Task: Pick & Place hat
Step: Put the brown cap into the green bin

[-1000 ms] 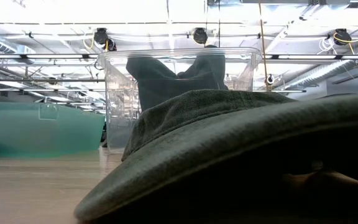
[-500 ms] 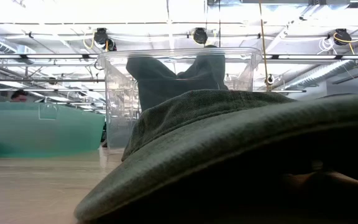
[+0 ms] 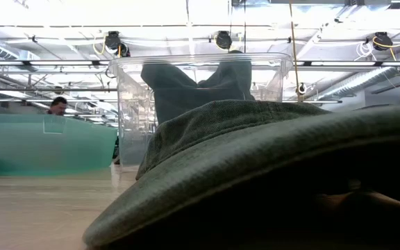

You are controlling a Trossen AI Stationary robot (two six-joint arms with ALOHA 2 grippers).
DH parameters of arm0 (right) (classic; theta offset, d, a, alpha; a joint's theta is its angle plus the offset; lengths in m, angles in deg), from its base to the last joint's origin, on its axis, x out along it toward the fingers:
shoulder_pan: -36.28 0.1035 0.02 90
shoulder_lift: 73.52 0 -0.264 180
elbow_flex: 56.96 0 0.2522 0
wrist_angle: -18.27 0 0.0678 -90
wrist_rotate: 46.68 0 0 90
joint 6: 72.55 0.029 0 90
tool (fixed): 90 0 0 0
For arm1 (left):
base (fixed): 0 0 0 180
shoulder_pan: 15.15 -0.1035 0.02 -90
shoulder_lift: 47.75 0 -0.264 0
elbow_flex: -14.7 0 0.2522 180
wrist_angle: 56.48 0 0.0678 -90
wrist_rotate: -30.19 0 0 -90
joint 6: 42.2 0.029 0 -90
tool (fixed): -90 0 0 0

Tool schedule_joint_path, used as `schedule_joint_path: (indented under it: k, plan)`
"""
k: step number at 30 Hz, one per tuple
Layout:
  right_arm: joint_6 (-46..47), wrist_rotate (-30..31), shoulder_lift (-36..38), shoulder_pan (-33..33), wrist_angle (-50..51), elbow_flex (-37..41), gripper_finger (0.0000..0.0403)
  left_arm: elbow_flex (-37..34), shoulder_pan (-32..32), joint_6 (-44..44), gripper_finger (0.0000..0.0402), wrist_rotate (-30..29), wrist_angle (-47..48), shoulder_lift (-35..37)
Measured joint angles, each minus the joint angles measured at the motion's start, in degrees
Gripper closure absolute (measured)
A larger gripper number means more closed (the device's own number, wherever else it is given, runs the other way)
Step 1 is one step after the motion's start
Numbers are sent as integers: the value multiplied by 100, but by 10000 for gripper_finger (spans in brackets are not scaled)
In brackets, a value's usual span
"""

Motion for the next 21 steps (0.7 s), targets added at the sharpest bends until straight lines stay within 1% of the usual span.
schedule_joint_path:
  k: [7,10,13,17,19,21]
  plan:
    - [-568,-31,-705,-181,1379,-1361,402,0,310,477,309,0,-195,-25]
    - [-809,-2,-993,-281,2218,-1967,403,2,463,846,309,-2,-298,-165]
    - [-1170,178,-1263,-423,2925,-2471,403,3,592,1222,309,10,-550,-411]
    - [-1949,505,-1352,-673,2778,-2667,403,42,642,1384,305,-1,-854,-822]
    - [-2145,619,-1339,-831,2762,-2699,403,205,646,1376,291,61,-865,-1037]
    - [-2344,706,-1333,-945,2803,-2699,403,443,649,1275,266,194,-636,-1259]
